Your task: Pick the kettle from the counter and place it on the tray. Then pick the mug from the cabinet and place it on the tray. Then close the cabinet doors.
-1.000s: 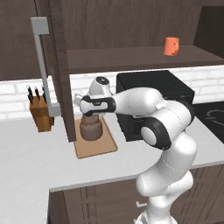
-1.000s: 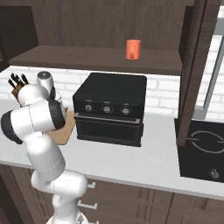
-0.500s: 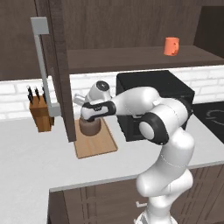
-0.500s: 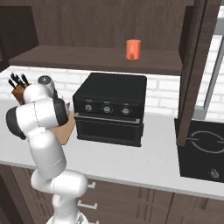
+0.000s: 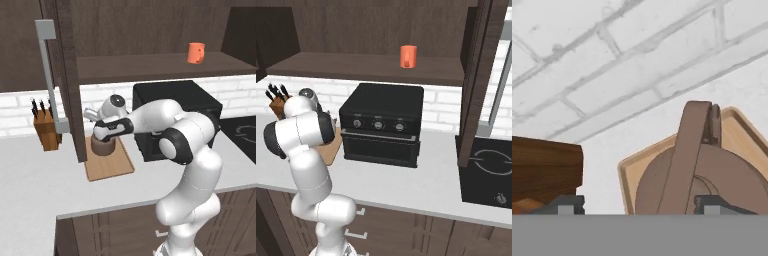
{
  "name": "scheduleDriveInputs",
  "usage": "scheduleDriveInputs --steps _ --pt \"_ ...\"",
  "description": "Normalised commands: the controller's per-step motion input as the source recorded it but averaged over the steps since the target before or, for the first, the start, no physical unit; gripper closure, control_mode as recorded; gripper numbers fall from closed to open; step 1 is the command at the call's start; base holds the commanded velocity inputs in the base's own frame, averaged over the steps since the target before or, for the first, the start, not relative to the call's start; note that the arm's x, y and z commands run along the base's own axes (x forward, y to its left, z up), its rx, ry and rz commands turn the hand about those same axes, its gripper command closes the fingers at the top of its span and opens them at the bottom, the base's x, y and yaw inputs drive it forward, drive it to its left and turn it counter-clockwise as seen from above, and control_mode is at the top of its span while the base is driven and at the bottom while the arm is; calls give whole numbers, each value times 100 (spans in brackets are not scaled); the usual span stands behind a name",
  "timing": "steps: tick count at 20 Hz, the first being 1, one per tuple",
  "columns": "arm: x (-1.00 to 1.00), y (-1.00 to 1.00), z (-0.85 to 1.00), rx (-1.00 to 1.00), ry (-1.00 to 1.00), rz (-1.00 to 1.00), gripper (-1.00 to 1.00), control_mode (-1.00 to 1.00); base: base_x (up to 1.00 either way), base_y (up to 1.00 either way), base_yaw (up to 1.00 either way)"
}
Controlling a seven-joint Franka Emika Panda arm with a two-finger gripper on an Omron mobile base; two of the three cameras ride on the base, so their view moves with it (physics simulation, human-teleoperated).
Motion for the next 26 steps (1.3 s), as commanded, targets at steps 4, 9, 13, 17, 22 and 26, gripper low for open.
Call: scheduleDriveInputs --steps 4,9,13,17,22,26 --pt "-6 0 0 4 -14 -1 -100 -100 0 0 0" --pt "-44 -16 0 4 -4 -8 -100 -100 0 0 0" --pt "-81 -21 50 6 -10 -9 -100 -100 0 0 0" --pt "-89 -19 100 6 -2 -7 -100 -100 0 0 0" --pt "-77 -19 100 0 2 0 -100 -100 0 0 0" --pt "-67 -49 71 -4 17 0 -100 -100 0 0 0"
